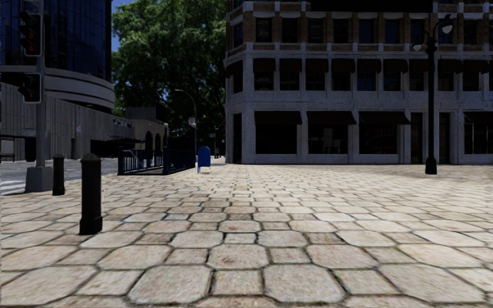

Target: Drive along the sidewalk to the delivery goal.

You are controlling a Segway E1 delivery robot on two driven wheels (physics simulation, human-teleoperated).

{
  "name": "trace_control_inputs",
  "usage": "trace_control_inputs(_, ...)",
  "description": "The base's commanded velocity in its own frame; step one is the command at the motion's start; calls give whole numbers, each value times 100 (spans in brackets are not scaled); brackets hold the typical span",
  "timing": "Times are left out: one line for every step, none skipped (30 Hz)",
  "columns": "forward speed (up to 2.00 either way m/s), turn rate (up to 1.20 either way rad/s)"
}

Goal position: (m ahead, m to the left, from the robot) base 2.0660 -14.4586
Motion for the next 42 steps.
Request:
trace_control_inputs(200,-63)
trace_control_inputs(200,-63)
trace_control_inputs(200,-63)
trace_control_inputs(200,-63)
trace_control_inputs(200,-13)
trace_control_inputs(200,-4)
trace_control_inputs(200,-4)
trace_control_inputs(200,-1)
trace_control_inputs(200,0)
trace_control_inputs(200,0)
trace_control_inputs(200,0)
trace_control_inputs(200,0)
trace_control_inputs(200,0)
trace_control_inputs(200,-45)
trace_control_inputs(200,-96)
trace_control_inputs(200,-100)
trace_control_inputs(200,-100)
trace_control_inputs(200,-102)
trace_control_inputs(200,-102)
trace_control_inputs(200,-102)
trace_control_inputs(200,-102)
trace_control_inputs(200,-102)
trace_control_inputs(200,-102)
trace_control_inputs(200,-102)
trace_control_inputs(200,-102)
trace_control_inputs(200,-102)
trace_control_inputs(200,-102)
trace_control_inputs(200,-102)
trace_control_inputs(200,-102)
trace_control_inputs(200,-102)
trace_control_inputs(200,-102)
trace_control_inputs(200,-102)
trace_control_inputs(200,-102)
trace_control_inputs(200,-102)
trace_control_inputs(200,-102)
trace_control_inputs(200,-102)
trace_control_inputs(200,-102)
trace_control_inputs(200,-102)
trace_control_inputs(200,-102)
trace_control_inputs(200,-102)
trace_control_inputs(200,-102)
trace_control_inputs(200,-102)
